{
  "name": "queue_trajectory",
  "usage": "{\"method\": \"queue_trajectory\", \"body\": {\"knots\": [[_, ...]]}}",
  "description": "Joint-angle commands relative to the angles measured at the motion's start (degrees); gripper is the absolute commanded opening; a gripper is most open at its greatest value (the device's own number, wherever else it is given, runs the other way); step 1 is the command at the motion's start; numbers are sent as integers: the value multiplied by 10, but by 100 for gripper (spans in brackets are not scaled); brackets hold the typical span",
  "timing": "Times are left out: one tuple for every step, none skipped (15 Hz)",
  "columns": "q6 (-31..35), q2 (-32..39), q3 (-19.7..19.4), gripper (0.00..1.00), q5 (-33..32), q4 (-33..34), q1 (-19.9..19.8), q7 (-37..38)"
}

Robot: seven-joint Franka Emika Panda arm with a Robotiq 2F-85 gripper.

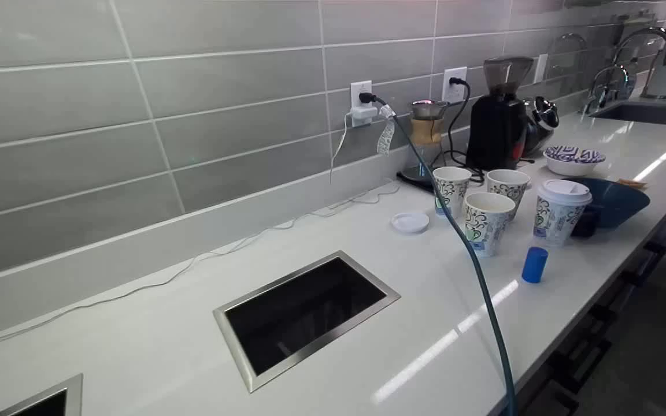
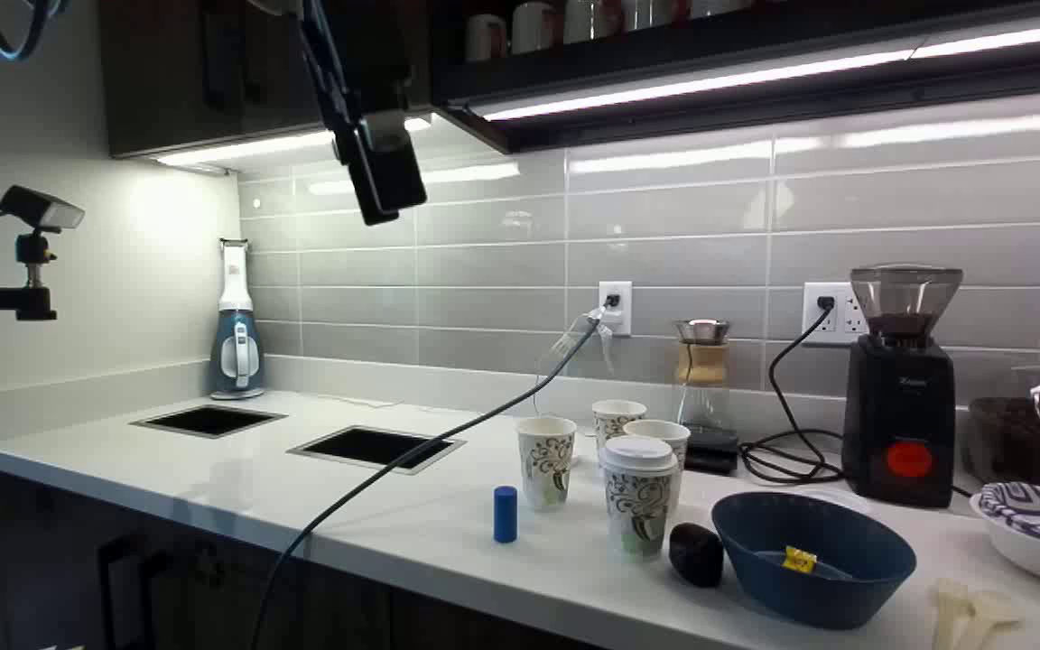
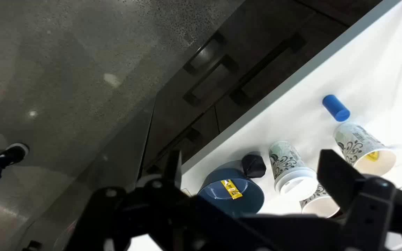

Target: Push down on the cup

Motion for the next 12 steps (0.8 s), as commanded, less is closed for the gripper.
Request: {"method": "queue_trajectory", "body": {"knots": [[-1,0,-1,100,-1,1,2,1],[-1,0,-1,100,-1,1,2,1],[-1,0,-1,100,-1,1,2,1],[-1,0,-1,100,-1,1,2,1],[-1,0,-1,100,-1,1,2,1],[-1,0,-1,100,-1,1,2,1],[-1,0,-1,100,-1,1,2,1],[-1,0,-1,100,-1,1,2,1],[-1,0,-1,100,-1,1,2,1],[-1,0,-1,100,-1,1,2,1],[-1,0,-1,100,-1,1,2,1],[18,18,7,100,7,0,6,18]]}}
